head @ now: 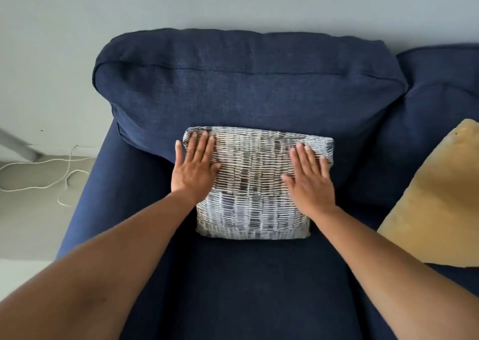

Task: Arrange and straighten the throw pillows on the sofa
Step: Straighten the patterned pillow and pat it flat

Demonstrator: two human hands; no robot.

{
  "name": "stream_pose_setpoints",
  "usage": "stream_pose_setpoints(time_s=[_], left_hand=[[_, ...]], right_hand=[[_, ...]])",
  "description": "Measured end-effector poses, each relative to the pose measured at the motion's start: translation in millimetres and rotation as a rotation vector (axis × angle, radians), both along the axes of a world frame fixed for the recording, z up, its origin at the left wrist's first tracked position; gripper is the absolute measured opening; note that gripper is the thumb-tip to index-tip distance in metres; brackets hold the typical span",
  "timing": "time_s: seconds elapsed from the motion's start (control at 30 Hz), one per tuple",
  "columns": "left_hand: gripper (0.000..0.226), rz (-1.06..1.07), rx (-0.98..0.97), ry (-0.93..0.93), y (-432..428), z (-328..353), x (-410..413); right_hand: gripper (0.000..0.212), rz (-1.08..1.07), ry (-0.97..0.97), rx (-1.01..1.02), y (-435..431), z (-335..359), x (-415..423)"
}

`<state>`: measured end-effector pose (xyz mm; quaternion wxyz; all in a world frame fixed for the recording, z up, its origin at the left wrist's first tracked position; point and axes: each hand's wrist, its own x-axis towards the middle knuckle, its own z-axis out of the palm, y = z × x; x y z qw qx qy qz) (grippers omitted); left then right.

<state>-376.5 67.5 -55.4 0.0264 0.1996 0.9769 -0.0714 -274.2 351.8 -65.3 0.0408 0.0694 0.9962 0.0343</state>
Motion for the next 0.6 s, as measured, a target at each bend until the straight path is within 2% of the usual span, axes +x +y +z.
stream_pose_setpoints(time_s=[0.07, 0.13, 0.2, 0.27, 0.3, 0.37, 0.47, 0.53, 0.6], left_hand=[[0.065, 0.073, 0.043, 0.028, -14.7, 2.0, -9.2], [0.065, 0.064, 0.147, 0.097, -14.1, 8.2, -3.5], [0.068, -0.068, 0.235, 0.13, -0.7, 13.8, 14.0], [0.071, -0.248, 0.14, 0.102, 13.0, 8.6, 33.5], [0.072, -0.285, 0.077, 0.078, 16.3, 4.0, 38.2], [0.074, -0.22, 0.027, 0.025, 14.9, -1.4, 31.3], [0.073, -0.019, 0.05, 0.0, -1.9, 2.0, 5.8], [0.072, 0.004, 0.013, -0.011, -13.1, 9.3, -7.7], [0.072, -0.006, -0.032, -0.005, -19.7, 15.8, -13.6]], right_hand=[[0.069, -0.174, 0.007, -0.033, 29.3, -0.1, 2.5], [0.069, -0.221, 0.065, -0.061, 33.8, 3.7, 6.6], [0.07, -0.123, 0.131, -0.05, 16.0, 8.5, 11.6], [0.071, 0.078, 0.152, -0.037, -9.6, 6.9, 17.4], [0.071, 0.17, 0.143, -0.025, -19.7, 4.8, 18.7], [0.07, 0.238, 0.105, 0.0, -25.1, 3.1, 12.8], [0.069, 0.006, 0.073, -0.03, 3.2, 6.2, -8.8], [0.073, -0.15, 0.04, -0.029, 29.4, 12.6, -18.1], [0.076, -0.187, 0.017, -0.011, 41.4, 18.2, -18.9]])
